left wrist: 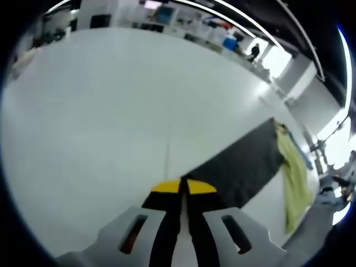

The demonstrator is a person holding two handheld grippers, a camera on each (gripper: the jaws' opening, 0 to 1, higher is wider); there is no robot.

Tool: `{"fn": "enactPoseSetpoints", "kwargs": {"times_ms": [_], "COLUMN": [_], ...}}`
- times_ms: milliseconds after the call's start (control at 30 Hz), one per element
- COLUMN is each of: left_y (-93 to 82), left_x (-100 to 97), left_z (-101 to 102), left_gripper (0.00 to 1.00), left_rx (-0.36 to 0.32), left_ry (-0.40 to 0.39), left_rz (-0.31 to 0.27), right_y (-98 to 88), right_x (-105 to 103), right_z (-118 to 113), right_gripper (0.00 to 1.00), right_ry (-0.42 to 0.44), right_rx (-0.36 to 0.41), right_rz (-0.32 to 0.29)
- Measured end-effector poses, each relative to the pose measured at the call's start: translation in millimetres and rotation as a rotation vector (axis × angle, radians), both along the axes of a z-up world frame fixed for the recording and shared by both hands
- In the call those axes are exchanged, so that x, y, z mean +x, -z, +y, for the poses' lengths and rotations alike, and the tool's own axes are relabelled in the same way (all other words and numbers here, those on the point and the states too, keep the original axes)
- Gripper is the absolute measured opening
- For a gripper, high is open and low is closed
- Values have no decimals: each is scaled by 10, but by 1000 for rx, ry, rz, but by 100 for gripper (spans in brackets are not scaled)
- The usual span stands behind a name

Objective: Fold the garment on the visible template until the final outline fits inside the template.

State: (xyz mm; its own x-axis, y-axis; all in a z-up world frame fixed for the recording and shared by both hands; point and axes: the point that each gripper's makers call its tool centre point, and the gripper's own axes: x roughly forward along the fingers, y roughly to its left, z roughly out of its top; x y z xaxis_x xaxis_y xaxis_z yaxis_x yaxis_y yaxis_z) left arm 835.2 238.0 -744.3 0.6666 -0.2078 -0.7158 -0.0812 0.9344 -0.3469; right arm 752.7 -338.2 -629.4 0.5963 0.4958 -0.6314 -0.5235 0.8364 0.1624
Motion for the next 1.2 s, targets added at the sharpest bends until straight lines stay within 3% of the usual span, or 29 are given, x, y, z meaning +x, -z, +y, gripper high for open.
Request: {"fn": "enactPoseSetpoints", "kwargs": {"times_ms": [100, 433, 633, 800, 1200], "left_y": [87, 133, -50, -249, -675], "left_x": [22, -51, -167, -220, -319], "left_z": [138, 301, 155, -5, -340], "left_gripper": [0, 0, 2, 7, 18], "left_rx": [3, 15, 16, 40, 80], "left_ry": [-7, -29, -32, 13, 67], "left_rz": [1, 0, -15, -36, -93], "right_y": [-3, -21, -36, -41, -211], "right_x": [10, 36, 43, 40, 112], "right_z": [5, 42, 52, 34, -215], "right_gripper": [95, 95, 95, 95, 95], "right_ry": [-1, -8, -16, -26, -42], "right_rx": [0, 11, 16, 20, 8], "right_rz": [-2, -14, -24, -29, -84]}}
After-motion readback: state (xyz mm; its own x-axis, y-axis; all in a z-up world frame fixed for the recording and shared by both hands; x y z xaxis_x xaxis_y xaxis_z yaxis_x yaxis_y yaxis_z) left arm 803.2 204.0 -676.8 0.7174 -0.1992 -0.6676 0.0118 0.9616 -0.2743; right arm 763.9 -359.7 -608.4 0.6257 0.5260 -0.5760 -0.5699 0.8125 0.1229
